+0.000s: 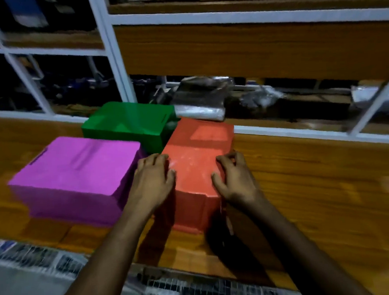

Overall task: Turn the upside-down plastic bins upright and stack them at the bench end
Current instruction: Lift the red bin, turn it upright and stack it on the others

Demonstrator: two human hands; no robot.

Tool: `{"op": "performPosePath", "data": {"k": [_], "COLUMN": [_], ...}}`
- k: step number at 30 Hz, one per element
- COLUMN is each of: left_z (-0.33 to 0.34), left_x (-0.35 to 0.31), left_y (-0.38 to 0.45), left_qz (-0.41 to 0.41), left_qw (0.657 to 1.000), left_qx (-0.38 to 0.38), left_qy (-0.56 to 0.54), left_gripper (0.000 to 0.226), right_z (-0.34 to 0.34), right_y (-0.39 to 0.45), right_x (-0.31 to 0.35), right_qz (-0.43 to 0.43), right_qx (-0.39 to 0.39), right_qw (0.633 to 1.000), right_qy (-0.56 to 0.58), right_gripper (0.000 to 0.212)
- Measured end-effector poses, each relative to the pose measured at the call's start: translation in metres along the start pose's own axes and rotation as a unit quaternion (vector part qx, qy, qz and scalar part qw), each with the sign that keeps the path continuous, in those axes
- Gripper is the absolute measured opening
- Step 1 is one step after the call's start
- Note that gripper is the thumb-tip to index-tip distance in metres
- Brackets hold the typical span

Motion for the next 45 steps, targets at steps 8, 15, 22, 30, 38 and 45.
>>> {"op": "performPosePath", "data": {"k": [8, 15, 22, 30, 38, 45], "left_z": [0.009, 0.029, 0.035, 0.031, 0.002, -0.001], "left_x": [-0.004, -0.081, -0.124, -0.144, -0.167, -0.151], "left_y": [0.021, 0.011, 0.006, 0.001, 0.011, 0.016], "left_qz": [0.019, 0.094, 0.08, 0.069, 0.086, 0.079], "left_qw": [0.984, 0.977, 0.965, 0.946, 0.908, 0.841], "left_qx": [0.044, 0.058, 0.047, 0.134, 0.173, 0.181], "left_qy": [-0.171, -0.185, -0.245, -0.288, -0.373, -0.505], "left_gripper": [0.052, 0.052, 0.042, 0.034, 0.098, 0.063], "right_z": [-0.014, -0.081, -0.114, -0.156, -0.148, -0.154], "right_y": [-0.014, -0.053, -0.07, -0.049, -0.04, -0.043], "right_x": [-0.028, -0.082, -0.119, -0.078, -0.025, -0.06], "right_qz": [0.068, 0.09, 0.153, 0.057, -0.095, 0.131], "right_qx": [-0.02, -0.064, -0.134, -0.119, -0.077, -0.153], "right_qw": [0.996, 0.987, 0.939, 0.968, 0.983, 0.976], "right_qy": [0.062, 0.115, 0.278, 0.211, 0.137, 0.077], "right_gripper": [0.056, 0.061, 0.069, 0.056, 0.038, 0.051]}}
Point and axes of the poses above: each hand's wrist, its own y-axis towards the middle knuckle, its own z-axis out of the palm, x = y × z, the point moved 6 cm from there along y, towards the middle knuckle, and after that the axes turned 13 degrees about y, right-handed, at the moved point
